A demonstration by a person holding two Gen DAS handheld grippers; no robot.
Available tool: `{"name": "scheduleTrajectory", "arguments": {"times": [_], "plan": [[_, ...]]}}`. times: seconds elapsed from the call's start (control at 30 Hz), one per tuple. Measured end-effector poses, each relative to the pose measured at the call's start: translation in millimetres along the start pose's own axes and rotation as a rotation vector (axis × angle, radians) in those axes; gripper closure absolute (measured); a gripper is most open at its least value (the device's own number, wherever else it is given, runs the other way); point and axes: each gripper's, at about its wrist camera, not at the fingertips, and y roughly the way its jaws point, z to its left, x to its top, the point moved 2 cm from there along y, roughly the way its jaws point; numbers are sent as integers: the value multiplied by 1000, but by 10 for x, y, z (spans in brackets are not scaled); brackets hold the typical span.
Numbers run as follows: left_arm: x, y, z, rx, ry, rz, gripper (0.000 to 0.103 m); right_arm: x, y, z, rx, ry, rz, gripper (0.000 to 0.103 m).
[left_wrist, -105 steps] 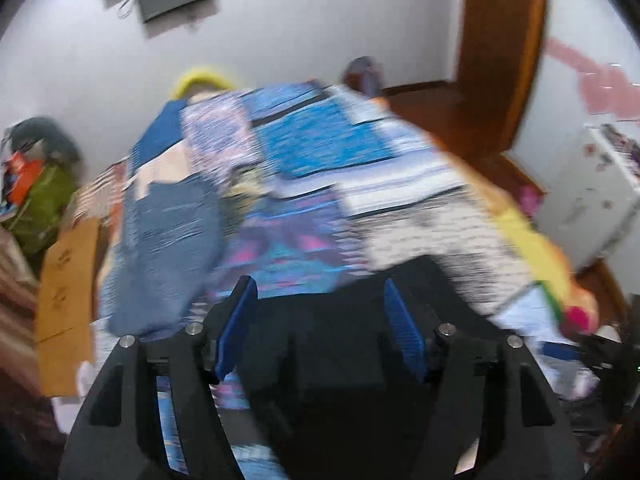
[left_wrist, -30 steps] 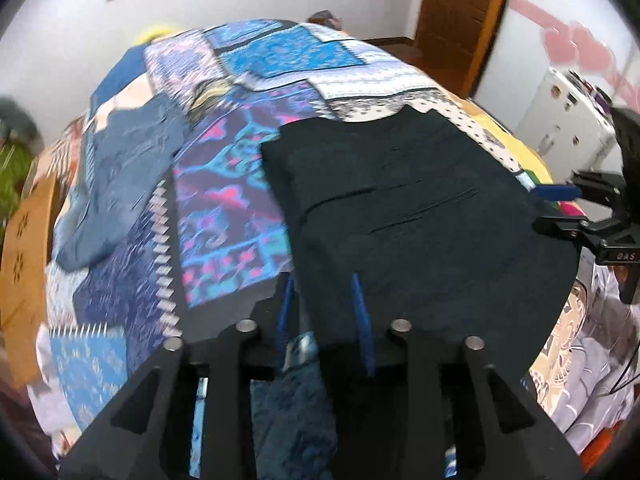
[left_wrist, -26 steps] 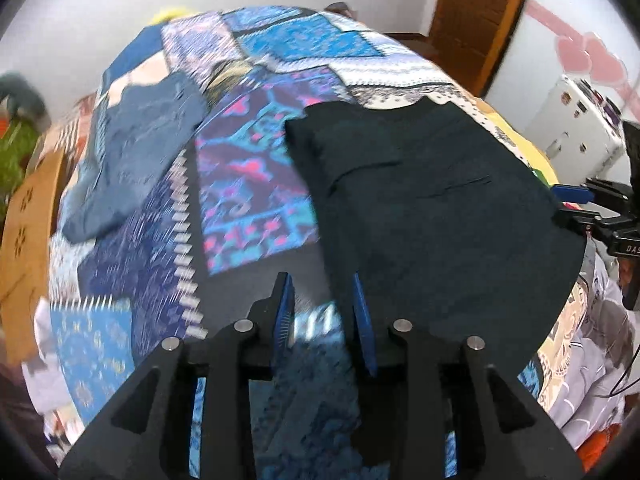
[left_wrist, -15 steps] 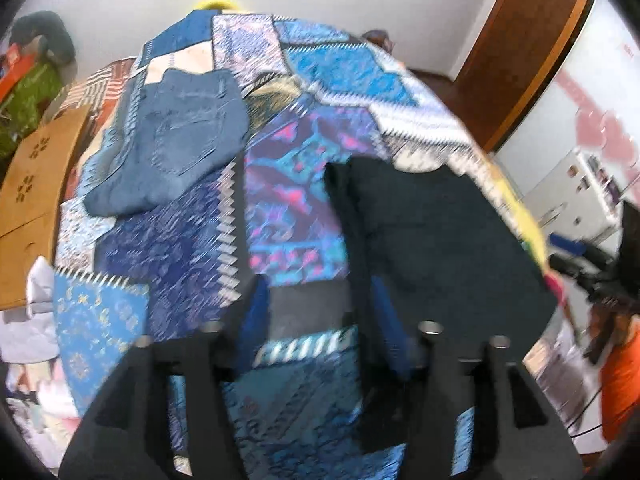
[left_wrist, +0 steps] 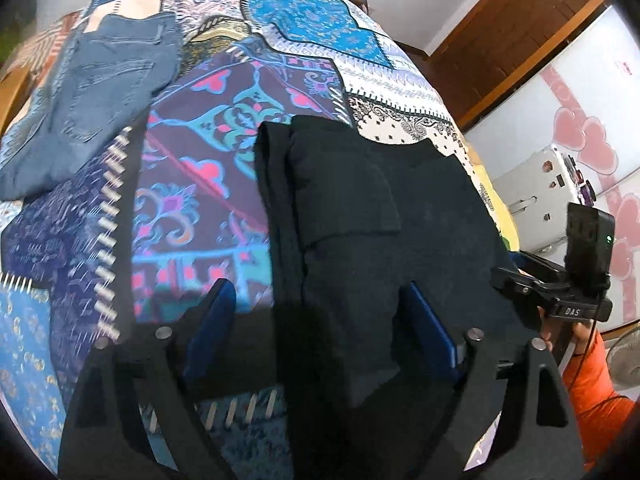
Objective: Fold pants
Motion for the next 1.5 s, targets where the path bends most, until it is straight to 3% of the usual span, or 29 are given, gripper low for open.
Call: {"name": "scheduleTrajectory", "arguments": {"times": [0.13,0.3,0.43,0.57,0.67,0.87,1.07,1.5], "plan": [[81,134,-108,7,58,26,16,96,127,-30,47,7,12,27],[202,310,-209,-38,95,81,15,230,250,-27,102,13,38,28],[287,364,-202,-63,101,118,16,299,312,-29,164,21,67,50],[337,335,-248,-48,120,126,34,329,295,37,158,-4,77,66],[343,246,-295,-6,169,80,53,334,223,152,111,-60,49,76],[326,73,-397,18,194,24,71,380,-31,331,76,-127,-25,84],[274,-386,-646,76,280,-117,73,447,-321,612,49,-185,-111,85],[397,-1724,-470,113,247,-393,74,865,-911,1476,86,-299,-318,86]]}}
